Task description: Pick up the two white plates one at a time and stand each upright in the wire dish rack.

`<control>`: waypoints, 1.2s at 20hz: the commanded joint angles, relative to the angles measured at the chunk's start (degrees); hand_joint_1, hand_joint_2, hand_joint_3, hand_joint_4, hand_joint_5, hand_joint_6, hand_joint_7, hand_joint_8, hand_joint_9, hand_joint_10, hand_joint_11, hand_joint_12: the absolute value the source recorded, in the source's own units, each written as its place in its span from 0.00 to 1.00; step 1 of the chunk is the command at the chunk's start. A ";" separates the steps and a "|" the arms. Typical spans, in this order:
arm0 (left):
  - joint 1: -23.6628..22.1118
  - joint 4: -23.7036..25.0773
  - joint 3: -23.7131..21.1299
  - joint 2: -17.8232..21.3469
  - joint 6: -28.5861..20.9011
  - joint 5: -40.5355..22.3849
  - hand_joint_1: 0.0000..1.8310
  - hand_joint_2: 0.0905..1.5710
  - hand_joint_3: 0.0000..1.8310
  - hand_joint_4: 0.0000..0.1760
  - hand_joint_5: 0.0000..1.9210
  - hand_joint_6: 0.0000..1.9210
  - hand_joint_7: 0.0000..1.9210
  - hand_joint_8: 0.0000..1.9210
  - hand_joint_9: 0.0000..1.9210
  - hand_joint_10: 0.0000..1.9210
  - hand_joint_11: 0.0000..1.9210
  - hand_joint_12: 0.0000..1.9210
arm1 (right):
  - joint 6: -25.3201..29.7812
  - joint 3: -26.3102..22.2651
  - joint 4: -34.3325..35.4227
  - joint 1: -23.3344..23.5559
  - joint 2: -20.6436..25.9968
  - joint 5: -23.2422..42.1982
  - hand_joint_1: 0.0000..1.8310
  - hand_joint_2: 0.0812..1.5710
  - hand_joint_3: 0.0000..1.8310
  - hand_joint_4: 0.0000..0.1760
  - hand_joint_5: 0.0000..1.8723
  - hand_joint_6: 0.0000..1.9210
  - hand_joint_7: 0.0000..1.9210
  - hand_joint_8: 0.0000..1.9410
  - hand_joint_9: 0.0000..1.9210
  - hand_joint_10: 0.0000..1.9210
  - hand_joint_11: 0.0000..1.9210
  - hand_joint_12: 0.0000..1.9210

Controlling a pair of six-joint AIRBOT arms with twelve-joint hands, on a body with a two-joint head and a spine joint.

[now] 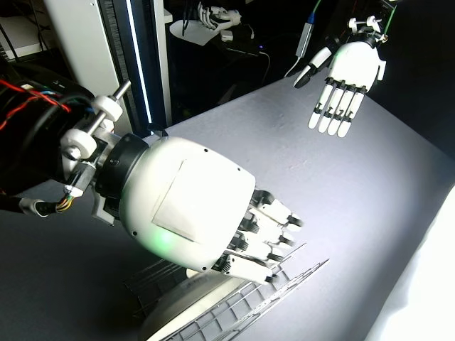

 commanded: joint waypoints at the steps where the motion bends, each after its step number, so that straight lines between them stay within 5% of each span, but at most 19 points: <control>1: -0.32 -3.49 -0.20 0.26 -0.17 -1.97 0.00 0.72 0.00 0.00 0.00 0.00 0.00 0.00 0.00 0.00 0.00 0.00 | 0.33 -0.65 -0.15 1.08 0.06 6.64 0.56 0.62 0.00 0.00 0.08 0.00 0.04 0.00 0.06 0.00 0.00 0.40; 6: -0.83 -3.51 -0.70 0.01 -1.11 -4.47 0.00 0.72 0.00 0.00 0.00 0.00 0.00 0.00 0.00 0.00 0.00 0.00 | 0.49 -3.01 -10.12 1.87 -0.48 10.54 0.44 0.55 0.00 0.00 0.00 0.00 0.00 0.00 0.00 0.00 0.00 0.02; 11: -1.11 -1.39 -1.62 0.18 -2.29 -10.87 0.00 0.73 0.00 0.00 0.00 0.00 0.00 0.00 0.00 0.00 0.00 0.00 | 1.10 -3.53 -29.10 -0.95 -0.65 23.01 0.34 0.53 0.00 0.00 0.00 0.00 0.00 0.00 0.00 0.00 0.00 0.00; 16: -1.36 -0.33 -0.74 0.49 -2.34 -11.96 0.00 0.75 0.01 0.00 0.00 0.00 0.00 0.00 0.00 0.00 0.00 0.00 | 1.06 -3.50 -38.04 -3.71 -0.67 33.42 0.25 0.58 0.01 0.00 0.01 0.00 0.00 0.00 0.00 0.00 0.03 0.02; 18: -1.82 -0.29 0.47 0.46 -2.32 -11.97 0.00 0.76 0.01 0.00 0.01 0.01 0.03 0.01 0.01 0.01 0.02 0.01 | 1.06 -3.44 -41.61 -3.98 -0.77 37.38 0.27 0.61 0.00 0.00 0.13 0.01 0.13 0.01 0.14 0.01 0.00 0.42; 19: -1.85 -0.25 1.20 0.44 -2.24 -12.05 0.00 0.77 0.01 0.00 0.04 0.00 0.06 0.00 0.04 0.01 0.04 0.03 | 1.04 -3.44 -43.69 -3.98 -0.84 39.38 0.25 0.62 0.00 0.00 0.16 0.01 0.17 0.01 0.17 0.01 0.00 0.49; 21: -1.84 -0.02 2.06 0.25 -2.24 -12.09 0.00 0.80 0.00 0.00 0.20 0.01 0.23 0.00 0.22 0.01 0.01 0.44 | 0.85 -3.43 -44.98 -3.98 -0.83 41.27 0.25 0.66 0.00 0.00 0.25 0.01 0.30 0.01 0.29 0.03 0.02 0.63; 22: -1.84 0.01 2.12 0.25 -2.24 -12.09 0.00 0.82 0.00 0.00 0.27 0.01 0.32 0.01 0.29 0.02 0.03 0.49 | 0.70 -3.37 -45.00 -4.02 -0.82 41.67 0.25 0.68 0.00 0.00 0.31 0.02 0.36 0.02 0.35 0.05 0.06 0.64; 23: -1.85 0.10 2.04 0.26 -2.24 -12.10 0.02 0.83 0.00 0.00 0.33 0.03 0.39 0.03 0.35 0.04 0.06 0.54 | 0.58 -3.19 -45.37 -4.05 -0.81 42.94 0.26 0.69 0.00 0.00 0.40 0.03 0.44 0.03 0.41 0.10 0.13 0.66; 24: -1.85 0.11 1.95 0.27 -2.25 -12.09 0.04 0.84 0.00 0.00 0.38 0.04 0.41 0.09 0.35 0.15 0.08 0.60 | 0.46 -2.98 -46.25 -4.03 -0.81 44.14 0.27 0.69 0.00 0.00 0.47 0.11 0.51 0.11 0.40 0.30 0.16 0.73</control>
